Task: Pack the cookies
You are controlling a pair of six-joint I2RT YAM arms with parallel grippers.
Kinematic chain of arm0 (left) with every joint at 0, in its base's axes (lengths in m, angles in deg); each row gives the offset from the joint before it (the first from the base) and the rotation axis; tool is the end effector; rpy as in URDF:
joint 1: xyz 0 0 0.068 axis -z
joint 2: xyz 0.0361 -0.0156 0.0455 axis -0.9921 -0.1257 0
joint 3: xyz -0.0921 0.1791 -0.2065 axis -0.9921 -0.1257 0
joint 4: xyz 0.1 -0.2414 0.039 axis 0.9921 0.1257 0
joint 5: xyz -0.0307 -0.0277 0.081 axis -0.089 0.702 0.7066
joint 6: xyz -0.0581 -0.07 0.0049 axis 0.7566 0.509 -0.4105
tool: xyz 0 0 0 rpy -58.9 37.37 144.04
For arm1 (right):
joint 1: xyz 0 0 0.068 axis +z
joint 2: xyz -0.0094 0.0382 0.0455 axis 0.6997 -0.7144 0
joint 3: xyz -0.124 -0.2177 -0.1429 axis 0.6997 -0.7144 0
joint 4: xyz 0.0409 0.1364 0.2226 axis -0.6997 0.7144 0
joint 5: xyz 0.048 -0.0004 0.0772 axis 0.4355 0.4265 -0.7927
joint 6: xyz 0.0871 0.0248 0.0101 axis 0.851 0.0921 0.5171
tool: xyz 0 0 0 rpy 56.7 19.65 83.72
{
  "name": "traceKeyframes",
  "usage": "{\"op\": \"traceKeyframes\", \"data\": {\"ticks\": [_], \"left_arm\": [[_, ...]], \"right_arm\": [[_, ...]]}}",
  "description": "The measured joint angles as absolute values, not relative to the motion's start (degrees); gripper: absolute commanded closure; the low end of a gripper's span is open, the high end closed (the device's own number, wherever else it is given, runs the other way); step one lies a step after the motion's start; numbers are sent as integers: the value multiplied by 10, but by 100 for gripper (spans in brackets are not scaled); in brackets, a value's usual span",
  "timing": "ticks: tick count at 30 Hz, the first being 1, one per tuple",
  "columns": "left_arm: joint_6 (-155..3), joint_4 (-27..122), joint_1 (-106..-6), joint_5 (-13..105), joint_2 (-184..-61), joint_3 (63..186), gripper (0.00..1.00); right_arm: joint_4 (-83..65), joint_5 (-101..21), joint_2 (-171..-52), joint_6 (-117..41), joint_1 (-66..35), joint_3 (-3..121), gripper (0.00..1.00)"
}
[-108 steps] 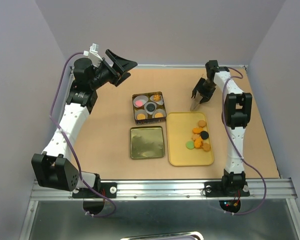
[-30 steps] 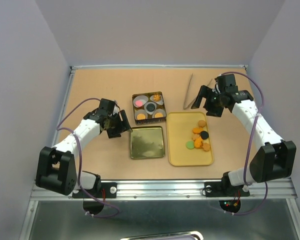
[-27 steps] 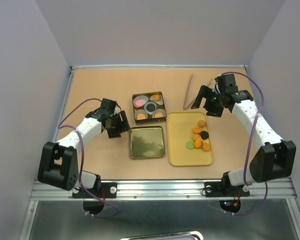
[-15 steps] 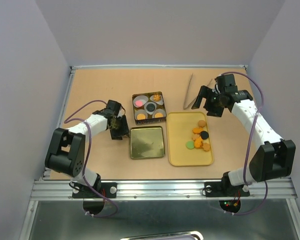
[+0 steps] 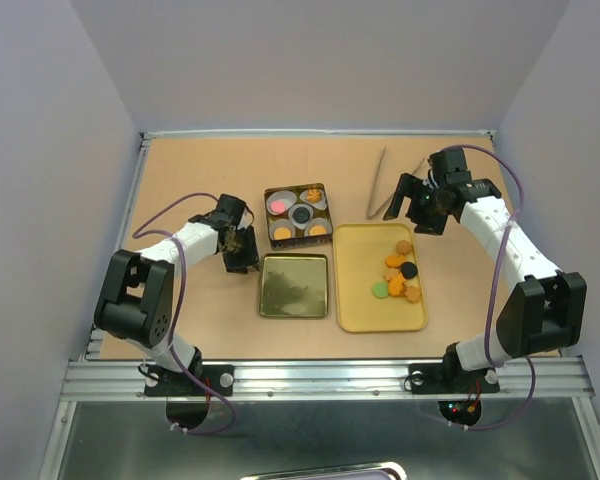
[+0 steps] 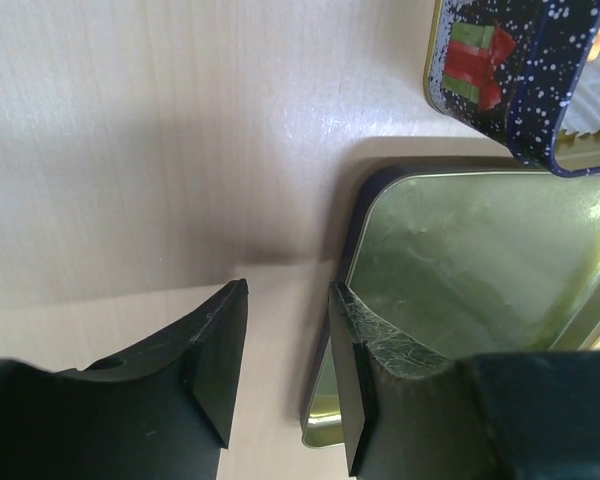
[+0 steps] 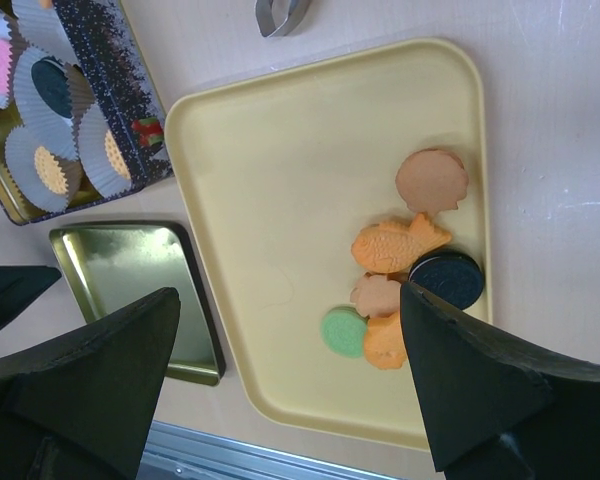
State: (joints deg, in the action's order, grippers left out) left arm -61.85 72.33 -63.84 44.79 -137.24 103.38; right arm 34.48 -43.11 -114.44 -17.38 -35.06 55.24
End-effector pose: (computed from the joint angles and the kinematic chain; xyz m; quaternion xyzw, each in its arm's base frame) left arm 0.3023 -0.1184 0.1503 -0.0351 0.9645 -0.1703 0.1985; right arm 0.3236 0.0693 0.2709 0.1209 0.9448 0.1793 0.2461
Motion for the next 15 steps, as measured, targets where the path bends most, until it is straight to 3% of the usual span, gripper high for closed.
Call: {"op": "traceKeyframes", "data": {"ticks": [15], "left_arm": [[-649,732,-607,431,-1340,1039,51]], "right_arm": [[345,-430,-1148,-175,-351,552,5]]}}
